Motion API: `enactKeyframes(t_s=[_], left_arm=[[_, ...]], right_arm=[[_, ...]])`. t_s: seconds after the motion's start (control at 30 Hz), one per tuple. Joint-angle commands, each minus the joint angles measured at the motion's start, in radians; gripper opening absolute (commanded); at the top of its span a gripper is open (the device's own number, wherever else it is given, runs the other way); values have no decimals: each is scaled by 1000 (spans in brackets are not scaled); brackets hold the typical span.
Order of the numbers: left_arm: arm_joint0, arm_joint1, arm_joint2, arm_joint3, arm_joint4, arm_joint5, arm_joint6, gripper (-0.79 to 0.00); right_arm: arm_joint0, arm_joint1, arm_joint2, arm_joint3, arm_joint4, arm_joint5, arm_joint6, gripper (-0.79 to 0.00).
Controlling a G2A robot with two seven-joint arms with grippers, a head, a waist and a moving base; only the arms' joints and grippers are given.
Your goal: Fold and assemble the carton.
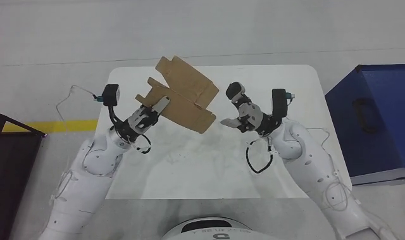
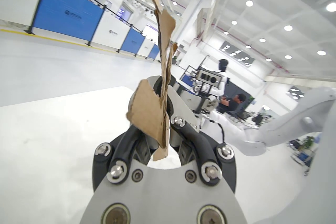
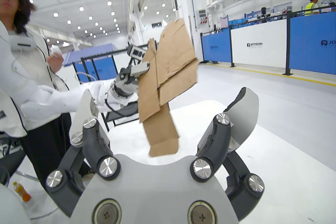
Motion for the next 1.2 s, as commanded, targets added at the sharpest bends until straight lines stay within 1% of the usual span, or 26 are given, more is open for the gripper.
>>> enactKeyframes(t_s=[0.0, 0.1, 0.17, 0.33, 0.47, 0.53, 0.6, 0.7, 0.77, 0.8, 0.87, 0.9, 0.93, 0.97, 1.03, 1.1, 1.13, 1.17], left_arm=[[1, 0, 38, 5, -206, -3, -55, -785], [-26, 6, 57, 26, -379, 2, -172, -785], [-40, 9, 58, 43, -425, -1, -226, -785], [-62, 9, 58, 65, -503, -5, -283, -785], [-77, 8, 51, 78, -501, -12, -298, -785], [-84, 7, 39, 83, -451, -28, -289, -785], [-89, 4, 15, 77, -343, -53, -250, -785], [-83, -1, -44, 15, -74, -154, -173, -785], [-60, -10, -69, -33, 74, -182, -101, -785], [-50, -14, -74, -52, 129, -182, -66, -785], [-31, -22, -72, -74, 201, -182, -11, -785], [-26, -24, -72, -80, 231, -182, 7, -785], [-22, -27, -73, -82, 263, -178, 24, -785], [-18, -29, -75, -86, 296, -173, 40, -785], [-8, -35, -71, -89, 342, -157, 79, -785], [-3, -38, -65, -89, 371, -152, 108, -785], [-2, -40, -63, -89, 382, -151, 118, -785], [0, -41, -60, -89, 391, -151, 126, -785]], right_arm=[[-4, -2, -1, 2, 58, -14, -6, 0], [-6, -5, -4, 8, 109, -39, -9, 0], [-6, -7, -4, 12, 130, -46, -4, 0], [-7, -11, 0, 3, 162, -52, 6, 0], [-11, -15, 5, -3, 211, -37, 8, 0], [-15, -16, 5, -3, 239, -25, 15, 0], [-16, -17, 4, -4, 265, -19, 31, 0], [-17, -18, -7, -6, 292, -7, 87, 0], [-10, -19, -24, -9, 312, -12, 139, -3], [-4, -19, -32, -11, 321, -14, 162, -62], [7, -21, -47, -15, 344, -18, 193, -105], [12, -22, -54, -17, 354, -24, 205, -166], [16, -24, -58, -19, 365, -33, 212, -197], [19, -25, -61, -20, 375, -42, 215, -206], [22, -26, -65, -20, 391, -63, 221, -280], [24, -28, -67, -17, 400, -75, 229, -302], [24, -29, -69, -16, 404, -80, 233, -339], [24, -29, -71, -15, 406, -81, 238, -354]])
